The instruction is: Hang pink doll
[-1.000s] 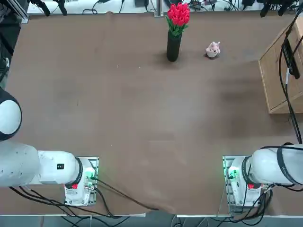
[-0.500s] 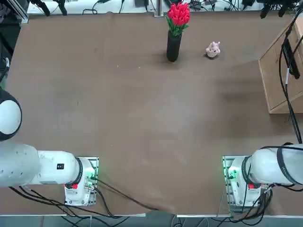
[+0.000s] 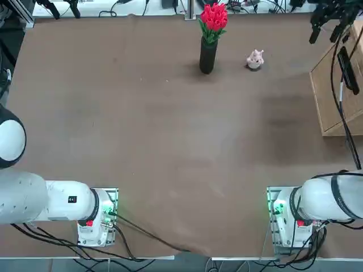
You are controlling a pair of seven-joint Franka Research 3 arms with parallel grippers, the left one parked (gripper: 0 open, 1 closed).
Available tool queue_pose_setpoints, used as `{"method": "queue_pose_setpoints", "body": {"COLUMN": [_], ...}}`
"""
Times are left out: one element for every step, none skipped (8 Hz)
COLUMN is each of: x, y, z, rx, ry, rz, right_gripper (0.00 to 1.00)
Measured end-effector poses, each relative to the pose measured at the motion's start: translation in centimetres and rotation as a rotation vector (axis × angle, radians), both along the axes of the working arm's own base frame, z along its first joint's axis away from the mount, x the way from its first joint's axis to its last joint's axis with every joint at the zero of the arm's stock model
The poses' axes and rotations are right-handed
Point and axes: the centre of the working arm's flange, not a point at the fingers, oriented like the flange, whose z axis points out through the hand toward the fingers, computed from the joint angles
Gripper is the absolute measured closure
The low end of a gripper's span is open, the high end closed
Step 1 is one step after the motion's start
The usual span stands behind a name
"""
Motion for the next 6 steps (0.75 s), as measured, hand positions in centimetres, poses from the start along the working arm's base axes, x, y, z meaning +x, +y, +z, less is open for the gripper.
{"method": "queue_pose_setpoints", "body": {"x": [1.3,2.7,3.9,5.0,6.1,7.3], "y": [0.0,0.3,0.8,1.4,2.3,3.7], "z": [-2.5,-4.7,-6.2,-7.4,-8.5,-10.0], "rx": [-0.019,-0.037,-0.046,-0.065,-0.102,-0.144], "ry": [0.026,0.022,0.007,-0.013,-0.039,-0.065], "rz": [-0.055,-0.154,-0.283,-0.428,-0.582,-0.729], "right_gripper": [0.0,0.0,0.0,0.0,0.0,0.0]}}
